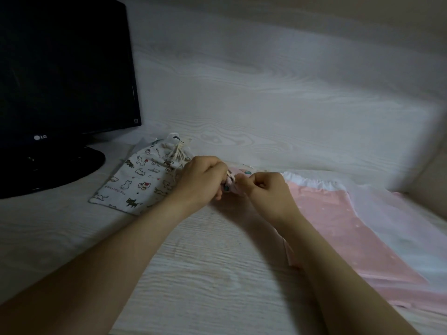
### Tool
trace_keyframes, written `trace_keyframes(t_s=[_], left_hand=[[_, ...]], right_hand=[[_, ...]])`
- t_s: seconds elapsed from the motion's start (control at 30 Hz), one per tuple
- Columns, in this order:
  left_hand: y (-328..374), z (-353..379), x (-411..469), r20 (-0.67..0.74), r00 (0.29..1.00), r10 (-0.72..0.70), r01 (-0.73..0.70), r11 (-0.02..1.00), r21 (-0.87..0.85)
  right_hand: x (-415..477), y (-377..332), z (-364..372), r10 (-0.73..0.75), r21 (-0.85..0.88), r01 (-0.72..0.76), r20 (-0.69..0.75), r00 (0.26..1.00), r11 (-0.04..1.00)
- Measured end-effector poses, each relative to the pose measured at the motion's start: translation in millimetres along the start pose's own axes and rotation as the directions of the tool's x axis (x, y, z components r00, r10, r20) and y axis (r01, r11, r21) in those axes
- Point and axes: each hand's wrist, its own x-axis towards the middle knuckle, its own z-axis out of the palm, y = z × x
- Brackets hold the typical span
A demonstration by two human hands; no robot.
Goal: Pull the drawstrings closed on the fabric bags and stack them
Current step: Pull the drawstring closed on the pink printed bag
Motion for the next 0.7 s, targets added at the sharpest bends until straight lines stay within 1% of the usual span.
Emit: trace_keyframes(t_s=[0.1,0.27,0.4,0.5,0.6,0.7], left_hand=[[1,1,-2,-0.014,1.000,-0.014,0.013,0.999,-0.041],[2,1,-1,-0.060,0.997,0.039,-0.048,0.987,-0.154],[8,1,-2,0.016,1.000,-0.017,0.021,0.967,-0.253],[11,1,-4,0.046,0.998,-0.050,0.062,0.950,-0.306],[11,1,-5,0.085,0.996,-0.036,0.060,0.950,-0.305],[6,2,-3,0.130,0.991,-0.041,0.067,0.976,-0.209]], right_hand=[[-1,-1,-1,0.032,0.092,-0.036,0.043,0.999,0.995],[-1,-2,-1,0.046,0.116,-0.053,0.061,0.997,0.992],[-1,-3,-1,0.022,0.094,-0.026,0.048,0.999,0.995],[-1,-2,-2,0.011,0.075,-0.014,0.040,0.999,0.997],[0,-1,-1,0.003,0.059,-0.004,0.030,1.000,0.998],[-1,-1,-2,-0.060,-0.041,0.061,0.009,0.998,0.997]])
